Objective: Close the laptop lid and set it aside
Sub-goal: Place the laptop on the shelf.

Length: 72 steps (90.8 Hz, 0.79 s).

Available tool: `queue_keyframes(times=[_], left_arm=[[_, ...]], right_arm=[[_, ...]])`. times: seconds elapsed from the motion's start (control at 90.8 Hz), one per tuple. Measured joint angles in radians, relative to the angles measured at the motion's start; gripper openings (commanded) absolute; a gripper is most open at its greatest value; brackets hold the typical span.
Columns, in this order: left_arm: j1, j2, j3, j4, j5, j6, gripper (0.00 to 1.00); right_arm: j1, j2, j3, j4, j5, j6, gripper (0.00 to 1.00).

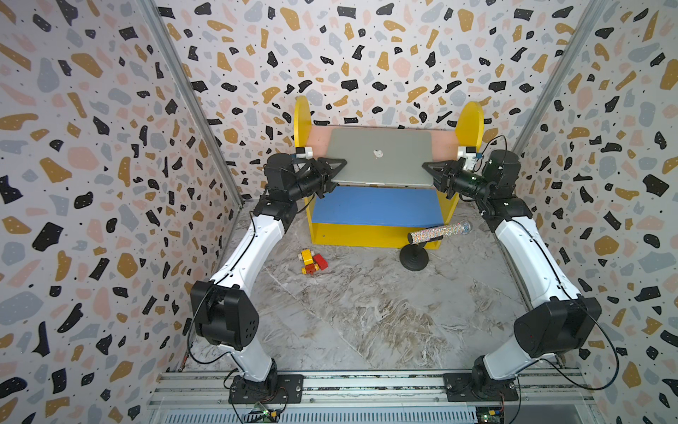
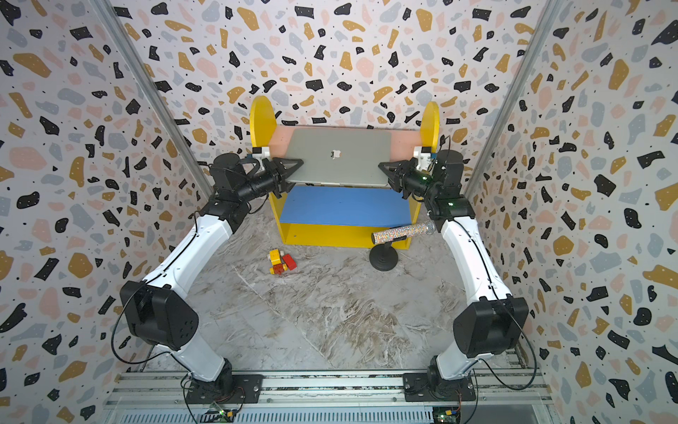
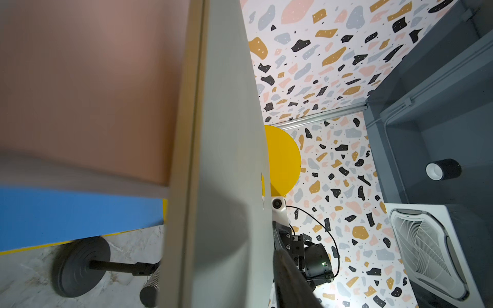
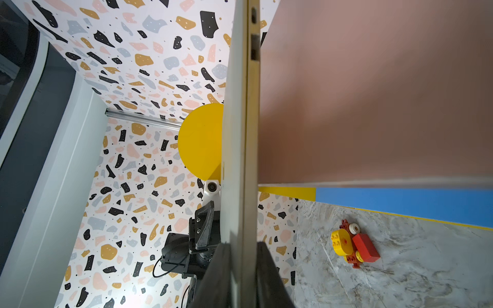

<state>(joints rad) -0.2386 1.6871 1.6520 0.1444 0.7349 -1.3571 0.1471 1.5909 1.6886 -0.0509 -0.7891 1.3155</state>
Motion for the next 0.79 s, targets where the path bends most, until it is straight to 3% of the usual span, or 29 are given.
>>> queue_keyframes(times=[0.441,0.793], left_arm=[[0.005,-0.003,0.000,-0.005,0.008,-0.001,0.53],[0.005,-0.003,0.013,-0.011,0.014,-0.002,0.60]], right_arm=[[-0.003,0.012,0.001,-0.001,-0.018,-0.002,0.16],[-0.019,0.012,-0.001,-0.003,-0.047,0.002,0.18]])
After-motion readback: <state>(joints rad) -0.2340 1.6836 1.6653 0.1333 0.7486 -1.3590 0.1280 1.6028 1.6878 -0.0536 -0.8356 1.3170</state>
